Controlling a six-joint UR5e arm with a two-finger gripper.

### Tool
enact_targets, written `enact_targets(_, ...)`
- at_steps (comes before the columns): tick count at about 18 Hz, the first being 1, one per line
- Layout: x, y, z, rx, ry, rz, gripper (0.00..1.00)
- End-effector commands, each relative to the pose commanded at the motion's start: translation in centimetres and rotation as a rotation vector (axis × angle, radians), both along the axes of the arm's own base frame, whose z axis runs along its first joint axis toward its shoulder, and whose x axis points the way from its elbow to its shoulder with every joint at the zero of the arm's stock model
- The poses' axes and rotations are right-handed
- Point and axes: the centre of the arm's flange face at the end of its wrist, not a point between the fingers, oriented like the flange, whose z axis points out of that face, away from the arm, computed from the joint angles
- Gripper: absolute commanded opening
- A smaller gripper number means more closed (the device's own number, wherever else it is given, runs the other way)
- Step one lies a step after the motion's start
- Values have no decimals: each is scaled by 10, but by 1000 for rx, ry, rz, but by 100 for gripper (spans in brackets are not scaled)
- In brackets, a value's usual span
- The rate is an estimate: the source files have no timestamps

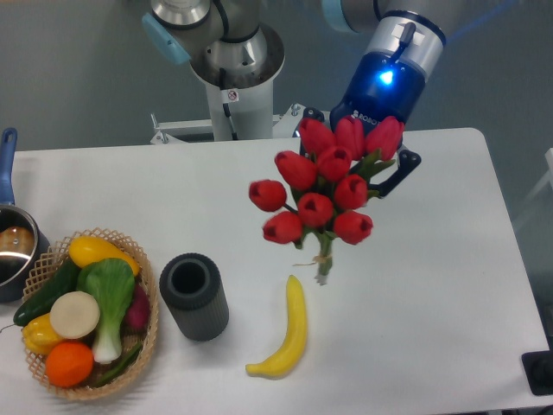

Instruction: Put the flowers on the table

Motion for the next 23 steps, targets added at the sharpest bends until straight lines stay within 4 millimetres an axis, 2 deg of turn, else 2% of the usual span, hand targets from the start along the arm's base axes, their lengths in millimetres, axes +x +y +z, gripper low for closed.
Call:
enact_targets(2,0,-6,-4,-66,32,52,51)
enact_targets(4,4,-4,-9,-118,47,75,50)
enact_targets(7,6,4,-24,-217,83,108,49)
enact_targets(9,5,0,-39,-317,131,135,49)
enact_targets(12,5,-6,-51,-427,164,146,49)
enact_targets(15,9,-16,-84,-571,194,109,49)
enact_targets(19,11,-23,-118,-651,162,104,49)
enact_targets(23,25,-32,-156,-699,103,85,49)
